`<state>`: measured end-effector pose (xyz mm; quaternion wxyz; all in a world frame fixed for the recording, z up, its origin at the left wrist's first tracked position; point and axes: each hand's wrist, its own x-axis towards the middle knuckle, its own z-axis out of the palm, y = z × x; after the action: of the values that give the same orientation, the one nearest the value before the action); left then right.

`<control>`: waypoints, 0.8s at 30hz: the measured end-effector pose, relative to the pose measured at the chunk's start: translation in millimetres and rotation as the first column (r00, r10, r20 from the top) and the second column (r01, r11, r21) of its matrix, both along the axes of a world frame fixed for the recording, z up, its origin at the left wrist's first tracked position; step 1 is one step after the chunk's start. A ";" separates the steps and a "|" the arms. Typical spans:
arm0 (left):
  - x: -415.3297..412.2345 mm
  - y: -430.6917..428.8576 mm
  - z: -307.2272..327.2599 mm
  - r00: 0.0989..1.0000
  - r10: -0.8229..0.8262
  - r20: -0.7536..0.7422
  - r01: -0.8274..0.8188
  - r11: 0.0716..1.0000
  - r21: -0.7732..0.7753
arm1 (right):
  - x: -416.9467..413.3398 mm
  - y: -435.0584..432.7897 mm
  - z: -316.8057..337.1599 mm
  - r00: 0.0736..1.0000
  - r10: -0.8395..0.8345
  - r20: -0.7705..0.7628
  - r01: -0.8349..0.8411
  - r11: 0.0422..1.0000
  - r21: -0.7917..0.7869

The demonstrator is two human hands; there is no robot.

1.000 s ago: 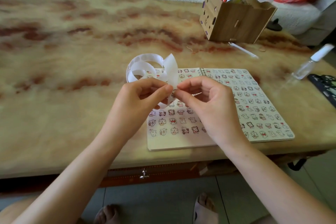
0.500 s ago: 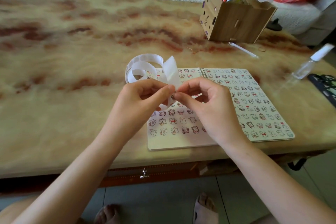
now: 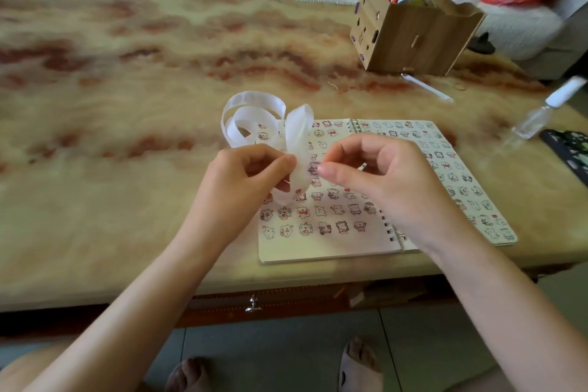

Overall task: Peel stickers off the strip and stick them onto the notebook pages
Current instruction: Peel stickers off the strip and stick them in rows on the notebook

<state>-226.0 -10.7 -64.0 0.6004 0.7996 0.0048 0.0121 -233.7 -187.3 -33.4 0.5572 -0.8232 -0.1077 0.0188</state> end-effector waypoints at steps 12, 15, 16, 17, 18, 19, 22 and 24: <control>-3.2 0.3 0.0 0.997 -0.049 -0.064 0.061 0.979 0.196 | 7.2 -56.1 16.0 0.935 -0.073 -0.346 -0.072 0.918 -0.390; -3.1 1.0 -0.8 0.997 -0.056 -0.062 0.067 0.978 0.196 | 5.0 -54.8 13.4 0.940 -0.087 -0.329 -0.070 0.896 -0.438; -3.0 1.3 -1.1 0.996 -0.056 -0.063 0.067 0.979 0.192 | 4.1 -53.7 13.0 0.942 -0.086 -0.325 -0.071 0.894 -0.442; -3.0 1.5 -1.2 0.996 -0.056 -0.064 0.067 0.979 0.191 | 3.3 -52.5 12.9 0.943 -0.086 -0.321 -0.070 0.893 -0.445; -2.9 1.5 -1.3 0.996 -0.055 -0.065 0.067 0.978 0.196 | 2.9 -51.5 12.7 0.944 -0.085 -0.319 -0.071 0.891 -0.449; -3.0 1.5 -1.2 0.996 -0.055 -0.065 0.067 0.977 0.202 | 2.3 -50.4 12.7 0.944 -0.085 -0.318 -0.074 0.887 -0.457; -2.8 1.2 -0.9 0.996 -0.058 -0.064 0.070 0.977 0.203 | 0.8 -48.3 13.2 0.945 -0.091 -0.314 -0.071 0.880 -0.469; -2.8 1.0 -1.0 0.996 -0.058 -0.064 0.069 0.977 0.201 | 0.1 -47.4 13.4 0.945 -0.098 -0.311 -0.062 0.881 -0.469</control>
<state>-228.8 -9.7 -65.0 0.5153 0.8565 -0.0047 -0.0297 -233.6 -234.7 -20.0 0.3498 -0.9204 0.0012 0.1747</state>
